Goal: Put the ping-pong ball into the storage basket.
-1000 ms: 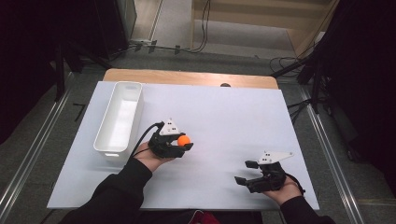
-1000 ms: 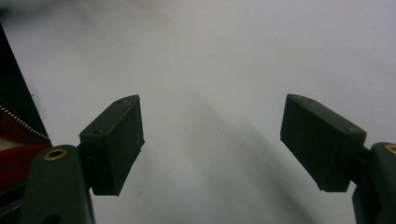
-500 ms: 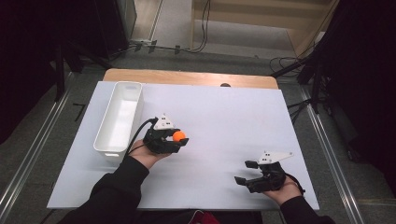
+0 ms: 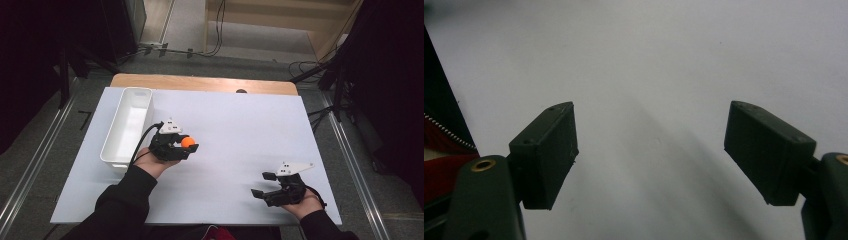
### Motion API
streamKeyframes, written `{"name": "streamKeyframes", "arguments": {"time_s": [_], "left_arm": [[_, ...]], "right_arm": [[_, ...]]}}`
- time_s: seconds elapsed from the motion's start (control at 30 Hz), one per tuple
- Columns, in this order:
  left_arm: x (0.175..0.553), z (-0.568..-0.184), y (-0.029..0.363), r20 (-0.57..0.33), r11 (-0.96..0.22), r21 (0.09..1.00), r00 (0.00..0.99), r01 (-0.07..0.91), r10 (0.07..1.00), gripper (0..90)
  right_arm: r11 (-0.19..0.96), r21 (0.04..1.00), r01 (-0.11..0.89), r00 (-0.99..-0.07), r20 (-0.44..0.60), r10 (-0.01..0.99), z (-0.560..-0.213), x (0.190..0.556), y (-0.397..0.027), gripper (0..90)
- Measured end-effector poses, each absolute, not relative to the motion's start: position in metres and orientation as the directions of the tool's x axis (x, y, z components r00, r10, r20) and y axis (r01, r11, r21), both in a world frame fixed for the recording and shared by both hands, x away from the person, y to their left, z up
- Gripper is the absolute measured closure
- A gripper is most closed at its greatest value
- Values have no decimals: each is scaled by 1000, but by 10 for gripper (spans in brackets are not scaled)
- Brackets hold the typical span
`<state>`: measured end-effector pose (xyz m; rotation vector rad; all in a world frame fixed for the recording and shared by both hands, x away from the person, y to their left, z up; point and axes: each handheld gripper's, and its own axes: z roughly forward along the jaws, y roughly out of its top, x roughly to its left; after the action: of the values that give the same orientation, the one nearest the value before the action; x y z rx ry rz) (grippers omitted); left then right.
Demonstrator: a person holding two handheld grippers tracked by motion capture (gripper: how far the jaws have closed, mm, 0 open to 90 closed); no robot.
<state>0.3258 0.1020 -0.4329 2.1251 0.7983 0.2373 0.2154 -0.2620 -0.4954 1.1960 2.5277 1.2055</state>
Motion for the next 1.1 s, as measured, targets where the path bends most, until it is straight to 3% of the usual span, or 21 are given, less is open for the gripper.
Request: {"name": "streamKeyframes", "arguments": {"time_s": [1.1], "left_arm": [[330,-410,126,-96,-459,747,761,481,641,502]], "right_arm": [[381,693,612,-688,230,688,-495,215,-262,200]]}}
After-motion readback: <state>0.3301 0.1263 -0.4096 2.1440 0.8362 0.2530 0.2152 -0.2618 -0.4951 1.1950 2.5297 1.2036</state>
